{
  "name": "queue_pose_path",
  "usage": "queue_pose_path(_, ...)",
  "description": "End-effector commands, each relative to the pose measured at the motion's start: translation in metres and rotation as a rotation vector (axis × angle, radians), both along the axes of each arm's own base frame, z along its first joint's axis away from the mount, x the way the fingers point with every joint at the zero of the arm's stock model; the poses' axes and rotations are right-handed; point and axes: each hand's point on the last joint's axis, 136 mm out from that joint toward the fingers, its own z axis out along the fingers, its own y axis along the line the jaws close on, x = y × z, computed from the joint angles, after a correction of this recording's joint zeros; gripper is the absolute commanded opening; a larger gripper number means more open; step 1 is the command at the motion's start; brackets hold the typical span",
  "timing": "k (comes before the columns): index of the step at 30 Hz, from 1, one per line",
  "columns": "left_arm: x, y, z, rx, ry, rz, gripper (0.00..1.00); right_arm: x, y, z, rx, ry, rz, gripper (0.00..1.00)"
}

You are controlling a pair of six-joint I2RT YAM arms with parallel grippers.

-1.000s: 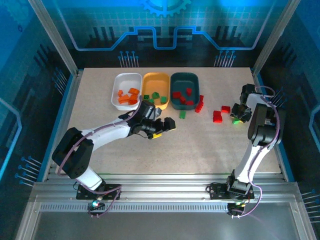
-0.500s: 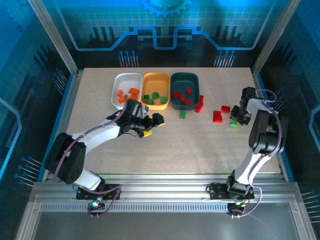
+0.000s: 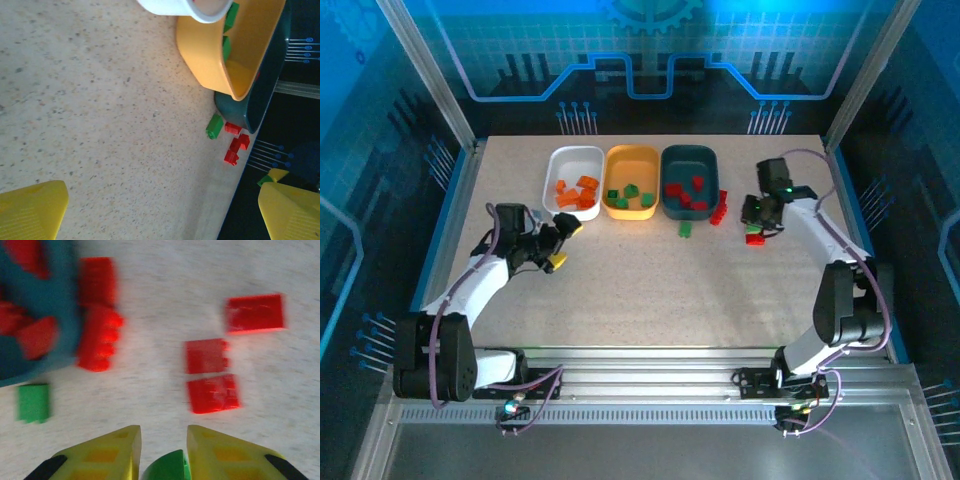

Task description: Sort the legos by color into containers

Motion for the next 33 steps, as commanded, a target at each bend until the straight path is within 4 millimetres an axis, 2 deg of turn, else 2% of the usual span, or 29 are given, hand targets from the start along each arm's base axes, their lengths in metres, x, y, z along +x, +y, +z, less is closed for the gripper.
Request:
queue_pose_path(1,-0.013,0.001,-0.008,-0.043,0.027,-0.013,0.99,0.016,0.073,0.018,0.061,-0.063,0.128,0.32)
queue_pose_path(3,-0.014,0.003,-0.015,-0.067,0.044,0.002,0.99,0.031,0.127,0.020,0.099,-0.112,0.220,0.32)
queue_pose_path(6,-0.016,0.000,-0.020,-0.109,0.059,0.013,0.99,0.056,0.187,0.018,0.116,-0.166,0.305,0.32)
queue_pose_path(8,-0.018,-0.003,-0.021,-0.134,0.062,0.013,0.99,0.073,0.214,0.015,0.134,-0.180,0.326,0.32)
queue_pose_path(10,-0.021,-0.004,-0.020,-0.134,0.066,0.008,0.99,0.086,0.227,0.010,0.125,-0.159,0.313,0.32)
queue_pose_path(12,-0.022,-0.002,-0.017,-0.118,0.057,0.011,0.99,0.094,0.241,0.015,0.130,-0.154,0.326,0.32)
queue_pose_path(14,-0.016,0.000,-0.015,-0.118,0.044,0.045,0.99,0.092,0.241,0.016,0.067,-0.158,0.323,0.33)
queue_pose_path(16,-0.011,-0.005,-0.015,-0.128,0.040,0.042,0.99,0.084,0.233,0.013,0.029,-0.130,0.302,0.41)
queue_pose_path(20,-0.015,-0.011,-0.029,-0.108,0.068,0.009,0.99,0.053,0.193,-0.010,-0.083,-0.042,0.238,0.56)
queue_pose_path(23,-0.018,-0.014,-0.036,-0.121,0.073,0.007,0.99,0.031,0.172,-0.030,-0.135,0.007,0.245,0.58)
queue_pose_path(28,-0.023,-0.023,-0.044,-0.119,0.085,-0.022,0.99,0.011,0.173,-0.054,-0.090,0.025,0.335,0.59)
queue_pose_path(30,-0.023,-0.029,-0.044,-0.120,0.086,-0.039,0.99,0.010,0.182,-0.060,-0.067,0.033,0.380,0.59)
queue_pose_path(33,-0.024,-0.034,-0.042,-0.116,0.082,-0.052,0.99,0.020,0.179,-0.072,-0.110,0.057,0.376,0.59)
